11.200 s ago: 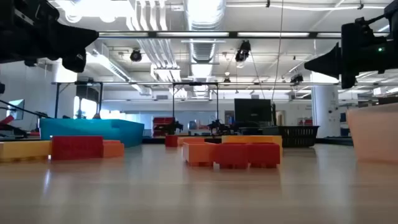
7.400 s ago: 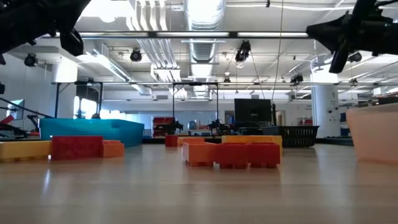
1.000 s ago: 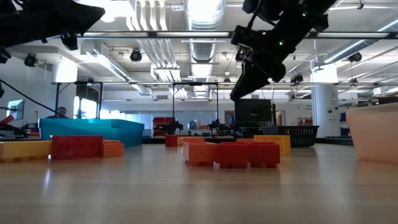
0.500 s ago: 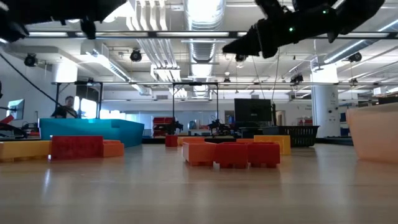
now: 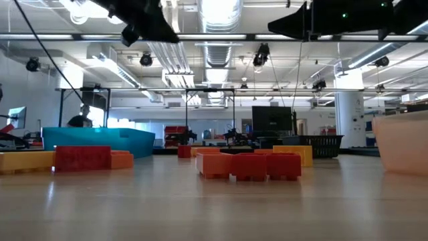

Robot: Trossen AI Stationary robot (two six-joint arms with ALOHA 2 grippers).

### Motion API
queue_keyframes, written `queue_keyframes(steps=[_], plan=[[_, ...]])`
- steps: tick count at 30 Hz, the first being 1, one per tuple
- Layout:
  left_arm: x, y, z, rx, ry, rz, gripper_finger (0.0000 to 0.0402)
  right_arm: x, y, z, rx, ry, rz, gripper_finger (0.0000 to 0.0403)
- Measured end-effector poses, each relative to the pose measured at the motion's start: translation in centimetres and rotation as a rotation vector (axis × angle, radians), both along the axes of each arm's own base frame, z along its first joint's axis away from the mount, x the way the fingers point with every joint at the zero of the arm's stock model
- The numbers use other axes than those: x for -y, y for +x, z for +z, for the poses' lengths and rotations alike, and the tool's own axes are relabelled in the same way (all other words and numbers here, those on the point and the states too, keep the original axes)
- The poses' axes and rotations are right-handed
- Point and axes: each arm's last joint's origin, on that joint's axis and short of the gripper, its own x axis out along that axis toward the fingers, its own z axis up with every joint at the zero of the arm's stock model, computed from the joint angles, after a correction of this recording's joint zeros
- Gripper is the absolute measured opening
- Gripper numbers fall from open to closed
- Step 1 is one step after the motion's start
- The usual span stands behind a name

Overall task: Sort & place blocks by color
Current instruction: Put the red game piece into the blue bin

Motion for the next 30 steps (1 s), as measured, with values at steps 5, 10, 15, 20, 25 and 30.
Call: queue_keyframes(steps=[5, 10, 15, 20, 25, 30], plan=[[-3.0, 2.2, -0.1, -0.277, -0.103, 0.101, 0.0000, -0.1, -0.5, 0.2, 0.017, 0.003, 0.000, 0.0147], [-6.5, 4.2, -1.2, -0.501, -0.158, 0.023, 0.0000, -0.1, -0.5, -0.3, -0.035, 0.014, 0.000, 0.0138], [-8.9, 5.8, -3.2, -0.689, -0.109, -0.166, 0.0000, -0.1, -0.5, -0.5, -0.057, 0.018, 0.000, 0.0130], [-10.3, 6.6, -5.7, -0.891, 0.032, -0.408, 0.0000, -0.1, -0.5, -0.6, -0.066, 0.026, 0.000, 0.0125], [-11.1, 7.3, -8.1, -1.038, 0.109, -0.560, 0.0028, -0.1, -0.5, -0.6, -0.068, 0.026, 0.000, 0.0128], [-11.9, 7.6, -10.0, -1.101, 0.113, -0.609, 0.0094, -0.1, -0.5, -0.7, -0.071, 0.025, 0.000, 0.0129]])
